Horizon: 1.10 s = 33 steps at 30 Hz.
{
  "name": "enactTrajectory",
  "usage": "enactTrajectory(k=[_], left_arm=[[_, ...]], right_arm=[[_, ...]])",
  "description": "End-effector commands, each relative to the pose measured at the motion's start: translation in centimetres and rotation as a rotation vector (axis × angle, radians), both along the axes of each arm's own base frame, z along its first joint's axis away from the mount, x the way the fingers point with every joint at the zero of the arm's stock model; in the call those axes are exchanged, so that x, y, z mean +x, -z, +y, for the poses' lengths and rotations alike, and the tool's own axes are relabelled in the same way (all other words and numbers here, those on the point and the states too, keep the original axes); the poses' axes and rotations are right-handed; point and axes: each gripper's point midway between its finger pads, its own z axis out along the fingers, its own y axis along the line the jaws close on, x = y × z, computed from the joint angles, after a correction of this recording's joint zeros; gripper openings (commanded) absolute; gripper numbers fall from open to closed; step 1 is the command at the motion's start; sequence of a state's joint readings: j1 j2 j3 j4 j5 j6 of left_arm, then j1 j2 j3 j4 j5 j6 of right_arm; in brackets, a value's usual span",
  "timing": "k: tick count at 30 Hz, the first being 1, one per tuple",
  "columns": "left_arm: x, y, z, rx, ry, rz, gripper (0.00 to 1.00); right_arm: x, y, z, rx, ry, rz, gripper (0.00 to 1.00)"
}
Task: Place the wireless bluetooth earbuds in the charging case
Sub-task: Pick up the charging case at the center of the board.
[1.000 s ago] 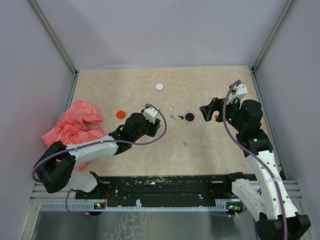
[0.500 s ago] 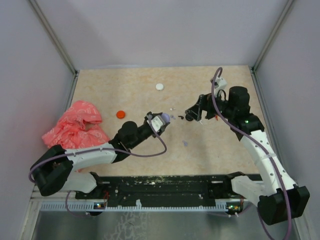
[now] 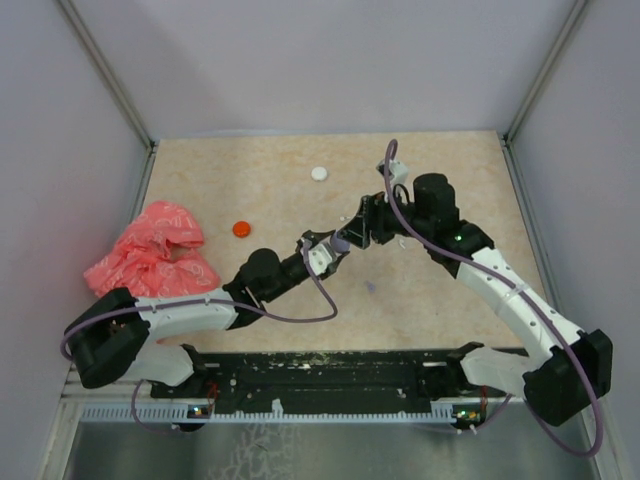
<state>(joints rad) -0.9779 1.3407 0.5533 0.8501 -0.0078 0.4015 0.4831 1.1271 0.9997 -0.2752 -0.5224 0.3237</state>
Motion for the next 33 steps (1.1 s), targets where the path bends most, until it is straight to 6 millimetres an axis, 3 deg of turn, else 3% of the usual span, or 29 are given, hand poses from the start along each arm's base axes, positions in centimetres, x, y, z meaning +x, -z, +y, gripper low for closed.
enactTrajectory(k=[1, 10, 17, 21, 28, 33], left_arm=[[-0.1, -2.5, -0.8, -0.066, 0.011, -0.04, 0.51], [-0.3, -2.7, -0.8, -0.1, 0.017, -0.015, 0.51], [-0.4, -2.7, -1.2, -0.108, 0.034, -0.001, 0.51], [-0.6, -2.6, -1.3, -0.11, 0.043, 0.007, 0.52], [-0.7, -2.3, -1.0, -0.121, 0.033, 0.039, 0.61], [-1.3, -2.3, -0.1, -0.121, 0.041, 0.055, 0.75]], right_arm=[[0.6, -0.7, 1.3, 0.039, 0.001, -0.035, 0.72], [0.2, 2.0, 1.6, 0.017, -0.018, 0.005, 0.57], [0.0, 2.3, 2.1, 0.02, -0.044, -0.002, 0.48], [-0.1, 2.2, 2.2, 0.026, -0.055, -0.011, 0.35], [-0.3, 1.2, 2.1, 0.017, -0.077, -0.053, 0.09], [-0.2, 0.6, 1.9, -0.003, -0.089, -0.093, 0.03]])
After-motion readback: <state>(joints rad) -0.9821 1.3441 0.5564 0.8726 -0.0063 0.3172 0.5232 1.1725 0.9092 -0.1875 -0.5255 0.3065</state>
